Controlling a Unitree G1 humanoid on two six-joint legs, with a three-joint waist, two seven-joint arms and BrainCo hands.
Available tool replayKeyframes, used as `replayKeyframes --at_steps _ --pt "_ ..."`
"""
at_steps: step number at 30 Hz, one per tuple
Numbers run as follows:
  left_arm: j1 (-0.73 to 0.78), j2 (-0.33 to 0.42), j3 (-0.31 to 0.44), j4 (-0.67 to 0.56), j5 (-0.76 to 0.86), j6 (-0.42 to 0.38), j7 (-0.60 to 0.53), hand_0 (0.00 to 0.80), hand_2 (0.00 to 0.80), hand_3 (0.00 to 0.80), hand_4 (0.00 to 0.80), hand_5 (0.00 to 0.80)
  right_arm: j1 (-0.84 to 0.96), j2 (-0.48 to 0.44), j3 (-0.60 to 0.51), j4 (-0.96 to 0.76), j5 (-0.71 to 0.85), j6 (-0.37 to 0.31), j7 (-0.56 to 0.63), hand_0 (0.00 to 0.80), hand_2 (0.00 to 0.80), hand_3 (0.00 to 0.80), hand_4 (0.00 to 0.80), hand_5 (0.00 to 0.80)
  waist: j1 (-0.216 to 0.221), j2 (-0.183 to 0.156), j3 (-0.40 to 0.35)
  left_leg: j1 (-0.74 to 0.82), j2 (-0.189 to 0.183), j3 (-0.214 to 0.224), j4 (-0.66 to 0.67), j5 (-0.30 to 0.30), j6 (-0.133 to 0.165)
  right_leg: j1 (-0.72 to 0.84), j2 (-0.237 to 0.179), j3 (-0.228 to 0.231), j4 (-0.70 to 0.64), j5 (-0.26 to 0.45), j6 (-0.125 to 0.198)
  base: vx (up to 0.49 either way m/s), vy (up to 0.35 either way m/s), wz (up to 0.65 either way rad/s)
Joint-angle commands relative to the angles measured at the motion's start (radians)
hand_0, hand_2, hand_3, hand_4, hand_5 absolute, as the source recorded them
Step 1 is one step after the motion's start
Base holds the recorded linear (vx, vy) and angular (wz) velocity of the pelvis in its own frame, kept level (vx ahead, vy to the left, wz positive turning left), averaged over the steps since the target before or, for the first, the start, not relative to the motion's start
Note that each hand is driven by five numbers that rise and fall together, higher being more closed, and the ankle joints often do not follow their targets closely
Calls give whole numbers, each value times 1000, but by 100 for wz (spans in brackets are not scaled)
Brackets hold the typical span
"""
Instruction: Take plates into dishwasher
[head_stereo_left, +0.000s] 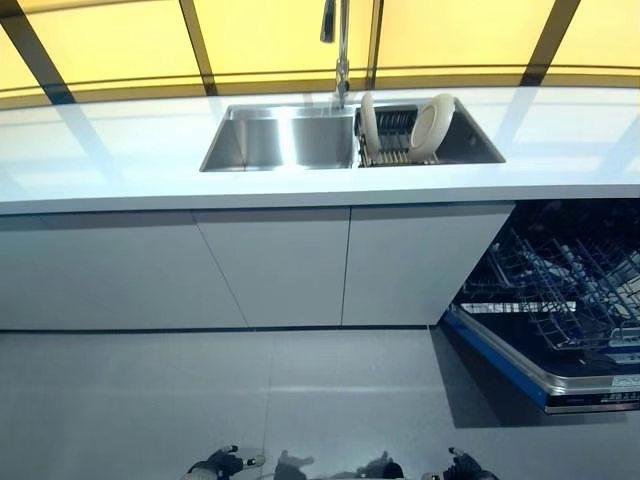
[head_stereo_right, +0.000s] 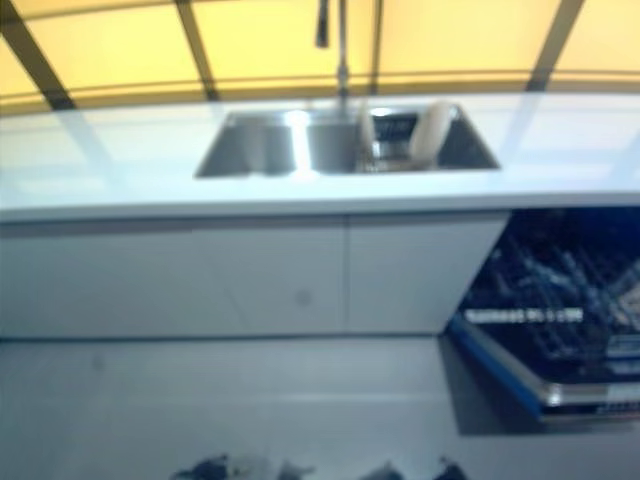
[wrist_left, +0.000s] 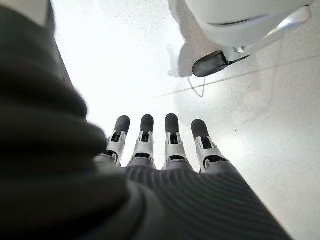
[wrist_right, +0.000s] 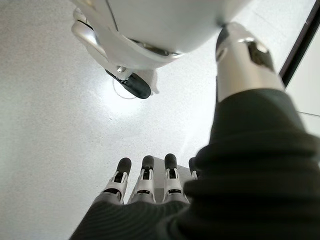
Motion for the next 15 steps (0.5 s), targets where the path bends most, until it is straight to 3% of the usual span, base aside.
replayKeyframes --at_steps 1,7,15 --pt "-39 14 18 61 5 12 18 0 0 0 0 0 -40 9 48 62 -51 3 29 0 0 0 0 0 2 -37 27 -28 -102 -2 11 -19 80 36 74 -7 73 -115 -22 0 0 0" --pt "-26 7 48 75 -29 1 0 0 0 0 0 0 -45 20 24 77 27 22 44 0 0 0 0 0 10 -45 20 -13 -100 0 13 -27 85 50 75 -14 74 -121 -26 0 0 0" --pt "-20 11 51 75 -27 2 14 0 0 0 0 0 -43 20 20 77 3 25 51 0 0 0 0 0 16 -50 7 -4 -97 -5 11 -29 84 60 79 -25 84 -132 -29 1 -13 0"
